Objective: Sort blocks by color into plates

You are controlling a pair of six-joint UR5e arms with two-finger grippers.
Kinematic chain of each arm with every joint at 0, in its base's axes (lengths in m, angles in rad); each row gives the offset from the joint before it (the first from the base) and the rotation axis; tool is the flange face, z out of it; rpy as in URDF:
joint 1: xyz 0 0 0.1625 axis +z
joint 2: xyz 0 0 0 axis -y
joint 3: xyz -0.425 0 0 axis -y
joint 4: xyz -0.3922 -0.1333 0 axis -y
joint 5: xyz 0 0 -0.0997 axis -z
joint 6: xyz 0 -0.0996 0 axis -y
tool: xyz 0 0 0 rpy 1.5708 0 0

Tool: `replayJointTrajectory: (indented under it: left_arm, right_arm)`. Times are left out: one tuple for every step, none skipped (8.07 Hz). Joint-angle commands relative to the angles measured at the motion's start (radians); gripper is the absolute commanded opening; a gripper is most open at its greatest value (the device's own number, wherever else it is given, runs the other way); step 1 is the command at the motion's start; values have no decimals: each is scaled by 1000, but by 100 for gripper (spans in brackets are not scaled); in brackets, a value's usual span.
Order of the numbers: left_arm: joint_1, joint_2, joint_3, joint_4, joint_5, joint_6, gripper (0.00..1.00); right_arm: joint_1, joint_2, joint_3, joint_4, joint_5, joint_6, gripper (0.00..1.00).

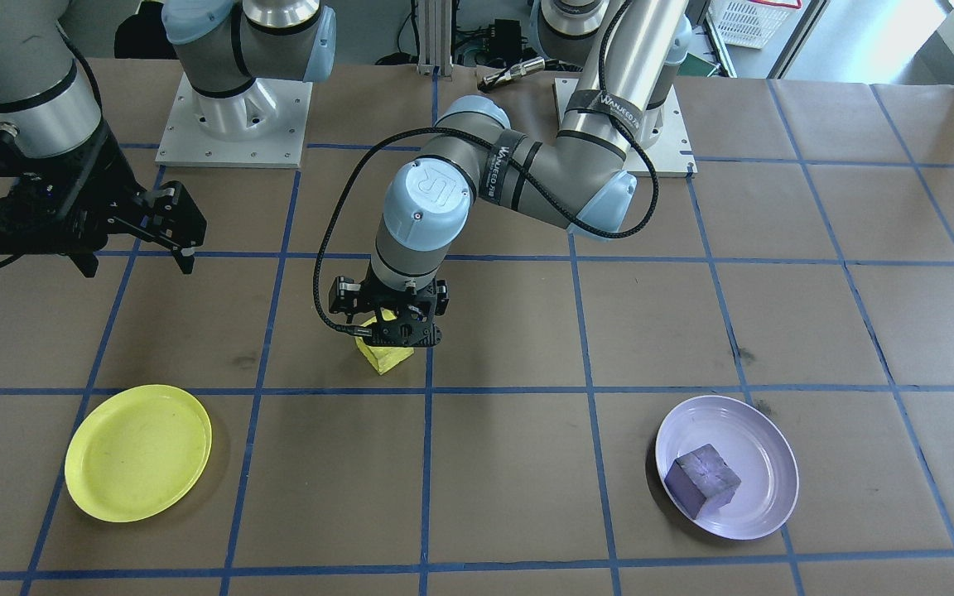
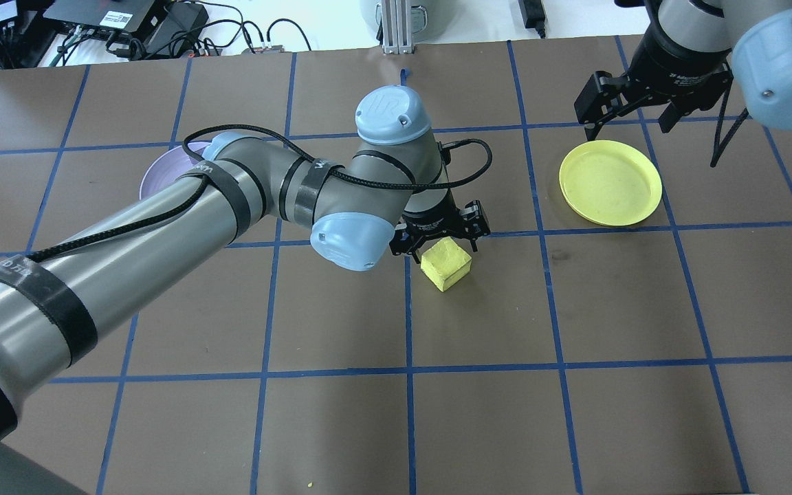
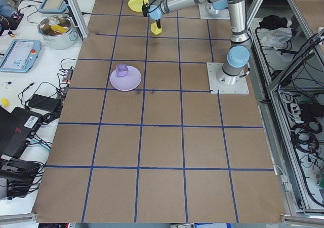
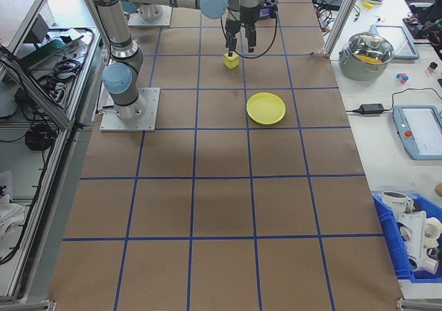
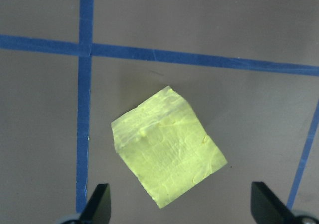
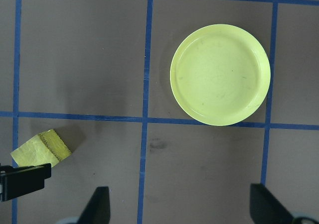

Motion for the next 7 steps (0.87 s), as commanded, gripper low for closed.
replayJointTrajectory:
  left_arm:
    - [34, 38, 6, -4, 2, 58, 100]
    - [71, 65, 6, -11, 6, 129, 100]
    - [123, 99, 6, -39, 58, 212, 100]
    - [182, 139, 6, -112, 110, 316, 100]
    - [229, 176, 6, -161, 142, 390, 100]
    - [249, 219, 6, -221, 155, 400, 100]
    - [258, 242, 10, -261, 188, 401, 100]
  right_arm:
    - [5, -5, 8, -2, 13, 0, 100]
    - [13, -3, 8, -1, 39, -2, 100]
    - [27, -3, 8, -1, 69, 0, 100]
    - [36, -3, 9, -2, 71, 1, 100]
    - [65, 3, 11, -2, 71, 3, 100]
    - [117, 29, 17, -14, 70, 0, 100]
    - [179, 63, 17, -18, 68, 1, 100]
